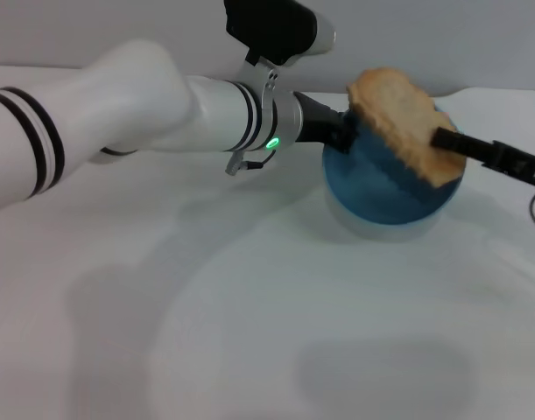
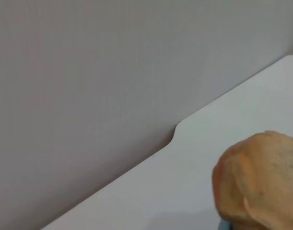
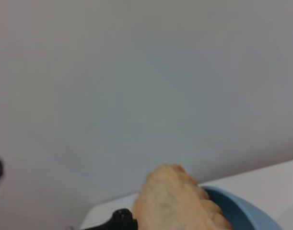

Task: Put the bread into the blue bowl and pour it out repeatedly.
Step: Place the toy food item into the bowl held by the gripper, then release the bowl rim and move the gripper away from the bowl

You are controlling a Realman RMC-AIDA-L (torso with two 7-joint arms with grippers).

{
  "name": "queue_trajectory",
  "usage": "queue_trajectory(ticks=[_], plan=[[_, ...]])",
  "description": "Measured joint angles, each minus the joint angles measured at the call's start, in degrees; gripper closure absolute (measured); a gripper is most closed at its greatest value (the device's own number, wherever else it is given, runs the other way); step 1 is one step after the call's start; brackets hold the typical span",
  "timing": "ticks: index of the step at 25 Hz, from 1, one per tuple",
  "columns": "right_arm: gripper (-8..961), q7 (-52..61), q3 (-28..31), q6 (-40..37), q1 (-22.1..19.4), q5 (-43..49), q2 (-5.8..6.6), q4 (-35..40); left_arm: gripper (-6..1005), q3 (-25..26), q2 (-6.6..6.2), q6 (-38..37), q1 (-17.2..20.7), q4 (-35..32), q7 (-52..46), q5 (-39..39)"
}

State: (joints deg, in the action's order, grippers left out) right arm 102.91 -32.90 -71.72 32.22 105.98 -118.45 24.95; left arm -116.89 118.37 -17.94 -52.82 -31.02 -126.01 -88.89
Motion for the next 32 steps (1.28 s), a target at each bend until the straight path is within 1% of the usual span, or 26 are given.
queue_trajectory(ticks=[7,12,15,16,18,19,23,24,25,27,29,30,32], plan=[[472,3.2,0.5,-4.2,-2.2,-1.9,0.02,3.6,999,-0.1,0.14,-0.9,-3.7,3.8,-1.4,-0.1],[471,3.6,0.8,-6.0,-2.8,-2.9,0.03,4.9,999,0.0,0.22,-1.2,-4.4,4.3,-1.9,-0.1],[470,3.6,1.2,-8.1,-4.0,-5.1,0.06,7.0,999,0.0,0.04,-2.2,-4.5,4.4,-2.0,-0.1],[470,3.6,2.2,-9.4,-5.4,-6.9,0.08,9.5,999,0.0,-0.07,-3.4,-4.8,4.6,-2.0,-0.2],[469,3.6,2.9,-9.7,-6.2,-7.4,0.11,10.6,999,0.0,-0.28,-5.8,-5.8,5.4,-2.0,-0.2],[469,3.6,3.9,-9.7,-6.9,-7.6,0.14,11.8,999,0.0,-0.28,-5.8,-5.8,5.4,-2.0,-0.2],[468,3.6,7.8,-9.3,-8.9,-7.5,0.45,13.3,1000,0.0,-0.52,-12.4,-9.6,8.6,-3.7,-0.6],[468,3.5,8.6,-8.6,-9.6,-7.3,0.55,12.9,1000,-0.3,-0.30,-14.7,-11.0,9.8,-5.7,-2.4],[467,3.5,8.6,-8.6,-9.6,-7.3,0.55,12.9,1000,-0.3,-0.30,-14.7,-11.0,9.8,-5.7,-2.4],[467,3.4,8.6,-7.5,-10.1,-7.1,0.43,12.7,1000,-0.5,0.08,-16.0,-11.4,9.5,-7.4,-4.8],[466,3.3,8.6,-6.6,-10.4,-6.7,0.32,12.0,1000,-0.6,0.30,-17.3,-11.1,8.1,-8.6,-6.3],[466,3.3,8.6,-6.5,-10.4,-6.6,0.31,11.7,1000,-0.7,0.37,-18.3,-9.9,6.1,-10.2,-6.5],[465,3.3,8.4,-6.3,-10.5,-6.5,0.30,11.1,1000,-0.9,0.44,-18.5,-9.3,5.2,-10.9,-6.5]])
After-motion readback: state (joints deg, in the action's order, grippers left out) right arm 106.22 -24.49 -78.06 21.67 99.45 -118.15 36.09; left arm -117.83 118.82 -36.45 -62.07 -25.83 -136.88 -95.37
